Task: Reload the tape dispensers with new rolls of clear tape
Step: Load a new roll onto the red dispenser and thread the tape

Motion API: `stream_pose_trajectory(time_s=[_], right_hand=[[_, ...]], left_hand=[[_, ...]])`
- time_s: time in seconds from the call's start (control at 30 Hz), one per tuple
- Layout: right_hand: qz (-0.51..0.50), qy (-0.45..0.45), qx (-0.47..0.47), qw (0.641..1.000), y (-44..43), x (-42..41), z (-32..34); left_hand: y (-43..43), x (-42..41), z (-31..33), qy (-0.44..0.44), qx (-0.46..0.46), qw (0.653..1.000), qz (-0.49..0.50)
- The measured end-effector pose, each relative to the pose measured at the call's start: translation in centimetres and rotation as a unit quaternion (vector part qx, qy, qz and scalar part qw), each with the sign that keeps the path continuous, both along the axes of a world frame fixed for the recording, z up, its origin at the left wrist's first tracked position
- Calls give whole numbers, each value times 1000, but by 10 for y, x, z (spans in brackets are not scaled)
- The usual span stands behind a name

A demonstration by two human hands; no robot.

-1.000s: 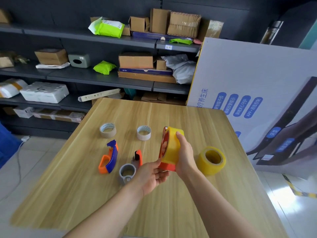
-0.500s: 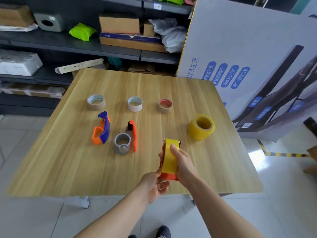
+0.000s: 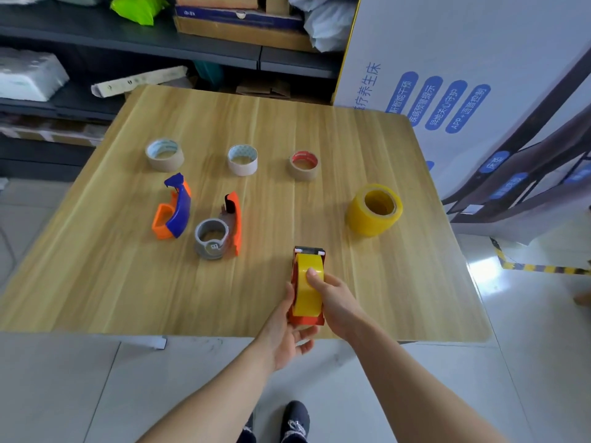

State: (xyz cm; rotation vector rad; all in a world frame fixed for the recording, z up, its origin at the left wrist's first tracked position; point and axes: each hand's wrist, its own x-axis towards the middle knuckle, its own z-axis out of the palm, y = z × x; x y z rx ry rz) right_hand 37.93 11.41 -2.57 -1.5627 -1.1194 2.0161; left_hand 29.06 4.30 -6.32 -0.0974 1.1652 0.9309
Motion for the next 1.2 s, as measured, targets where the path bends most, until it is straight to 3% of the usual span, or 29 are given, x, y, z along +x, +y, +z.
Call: stream_pose_trajectory(time_s=[0.2,0.33,0.43,0.5,0.53,0.6,0.67,0.73,0.9,1.2], right_hand=[[4,8,-39,999,2,5,-17],[20,14,-31,999,3,10,-22],[22,10,-28,999,4,12,-27],[22,-3,-26,999,4,12,-30],[18,-10,-25,999,4,12,-30],[-8,-25,-20,999,6,12,-29],[-35,-55,-9,998,11,12,-27],[-36,-84,2,996,15,11,-23],[25,-113,16,993,25,12,-12],[94,-141,41,985,28,14,1]], left_hand=[[0,-1,-13,8,-24,999,-34],[-2,-16,-8,62,-56,989,-121],[1,-27,5,202,-70,962,-172],[6,-28,9,351,-21,928,-120],[10,-29,13,384,28,918,-92],[16,-29,22,345,137,924,-94],[19,-27,22,324,184,915,-157],[21,-28,17,386,181,882,-202],[26,-29,22,444,184,841,-249],[28,-21,39,492,153,802,-302]])
